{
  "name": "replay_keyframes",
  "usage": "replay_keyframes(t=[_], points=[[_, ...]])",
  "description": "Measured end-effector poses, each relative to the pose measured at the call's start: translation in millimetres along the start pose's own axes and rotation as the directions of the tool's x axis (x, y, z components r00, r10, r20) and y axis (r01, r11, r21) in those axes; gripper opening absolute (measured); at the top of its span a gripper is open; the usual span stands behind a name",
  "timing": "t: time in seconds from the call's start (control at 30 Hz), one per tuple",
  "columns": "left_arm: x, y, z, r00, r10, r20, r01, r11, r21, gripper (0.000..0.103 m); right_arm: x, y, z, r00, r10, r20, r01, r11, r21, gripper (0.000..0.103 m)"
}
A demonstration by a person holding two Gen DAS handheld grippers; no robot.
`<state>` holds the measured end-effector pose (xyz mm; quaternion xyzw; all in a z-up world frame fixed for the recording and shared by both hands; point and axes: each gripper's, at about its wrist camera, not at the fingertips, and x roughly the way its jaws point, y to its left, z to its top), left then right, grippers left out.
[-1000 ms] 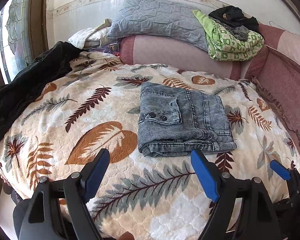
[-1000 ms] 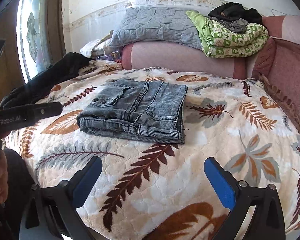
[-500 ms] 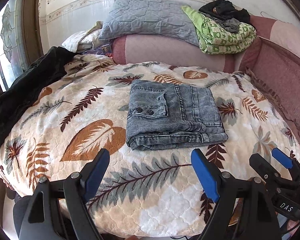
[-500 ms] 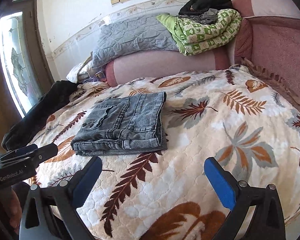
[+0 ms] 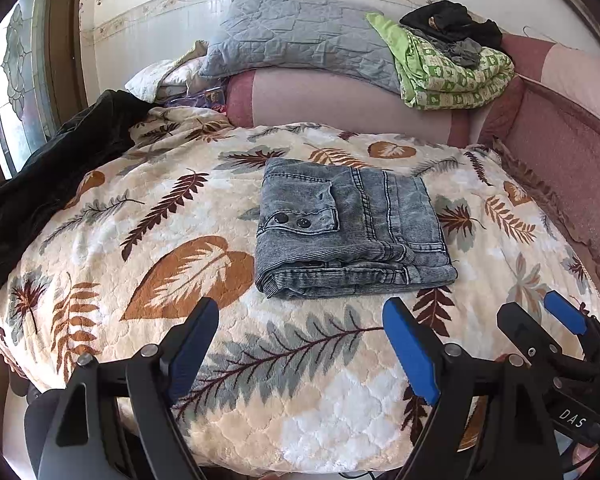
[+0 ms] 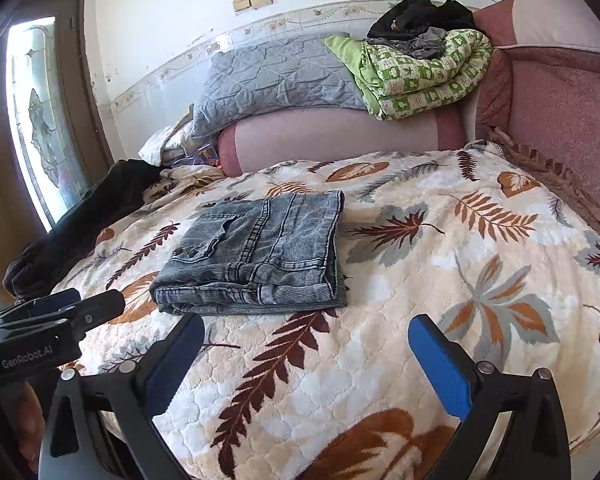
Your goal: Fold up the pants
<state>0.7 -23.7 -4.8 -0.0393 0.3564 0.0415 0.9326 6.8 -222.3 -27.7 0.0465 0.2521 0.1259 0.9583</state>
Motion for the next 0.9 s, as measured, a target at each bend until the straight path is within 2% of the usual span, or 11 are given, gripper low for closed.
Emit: replay_keyframes(t=[0.53,0.57,0.67,0.9], points=[[13,5,-2,1.000,0.001,-0.024,-0.002,1.000,-0.011,0.085,3,7,1,1.000,-0.002,0.001,0.002,0.999,-0.035,0.103],[14,6,-2,1.000,0.000,-0.027,-0.001,1.000,-0.012,0.086,3,8,1,1.000,-0.002,0.000,0.002,0.999,-0.037,0.103],[14,7,-1,1.000,-0.001,-0.013,0.001,1.000,-0.018,0.100,4,9,1,1.000,-0.002,0.000,0.002,0.999,-0.043,0.103],[16,10,9,0.999,-0.036,0.004,0.037,0.999,-0.040,0.102,7,10,0,1.000,-0.003,-0.008,0.002,0.999,-0.048,0.103]])
